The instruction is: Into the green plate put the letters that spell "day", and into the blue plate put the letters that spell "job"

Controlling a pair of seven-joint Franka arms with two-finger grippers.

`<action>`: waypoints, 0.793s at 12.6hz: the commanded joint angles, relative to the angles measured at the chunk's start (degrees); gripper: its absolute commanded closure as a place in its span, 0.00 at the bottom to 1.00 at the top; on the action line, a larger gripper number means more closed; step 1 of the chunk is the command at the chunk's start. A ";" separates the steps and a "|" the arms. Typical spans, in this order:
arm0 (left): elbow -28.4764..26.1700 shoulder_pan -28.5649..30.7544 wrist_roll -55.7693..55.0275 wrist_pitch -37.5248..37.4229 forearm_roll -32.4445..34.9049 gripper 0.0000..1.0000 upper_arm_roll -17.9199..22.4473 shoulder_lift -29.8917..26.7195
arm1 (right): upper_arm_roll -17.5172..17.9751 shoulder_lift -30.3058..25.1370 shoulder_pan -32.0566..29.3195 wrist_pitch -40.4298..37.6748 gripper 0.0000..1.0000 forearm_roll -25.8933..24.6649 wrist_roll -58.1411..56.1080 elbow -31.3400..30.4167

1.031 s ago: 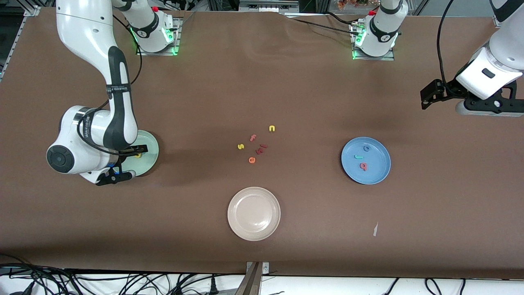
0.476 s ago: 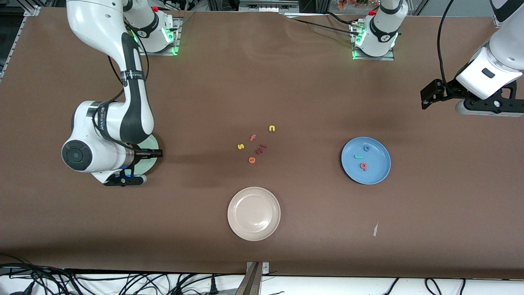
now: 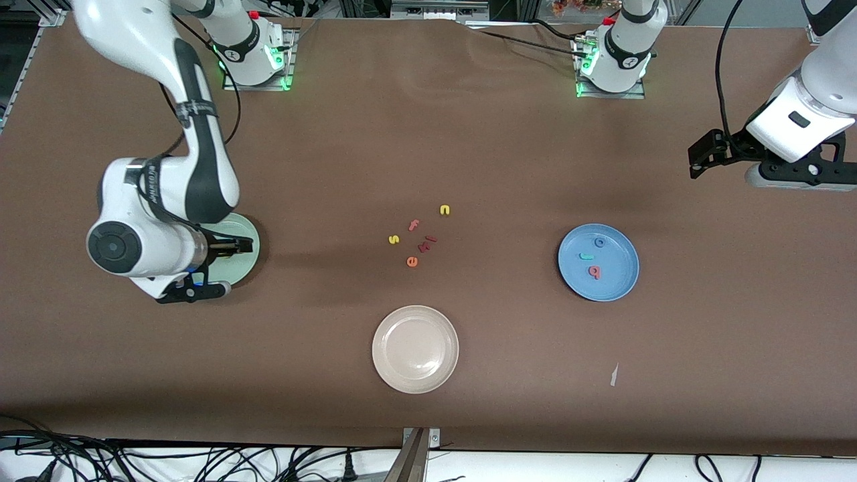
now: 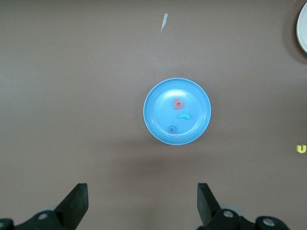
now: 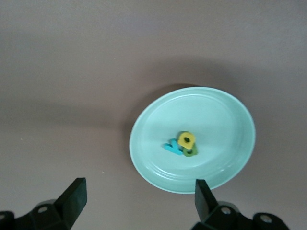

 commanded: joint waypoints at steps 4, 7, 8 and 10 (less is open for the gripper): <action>0.14 -0.33 1.13 -0.18 0.95 0.00 0.28 -0.52 | 13.81 -19.09 -15.73 -3.21 0.00 -5.66 -0.36 -10.66; 0.14 -0.33 1.13 -0.18 0.95 0.00 0.37 -0.43 | 13.20 -22.63 -15.20 -11.55 0.00 -10.58 -1.42 -7.25; 0.14 -0.33 1.13 -0.18 0.95 0.00 0.28 -0.52 | 12.58 -23.24 -15.29 -13.58 0.00 -10.59 -1.42 -5.66; 0.14 -0.33 1.13 -0.18 0.95 0.00 0.28 -0.52 | 11.18 -25.08 -15.64 -15.00 0.00 -10.42 -1.77 -4.42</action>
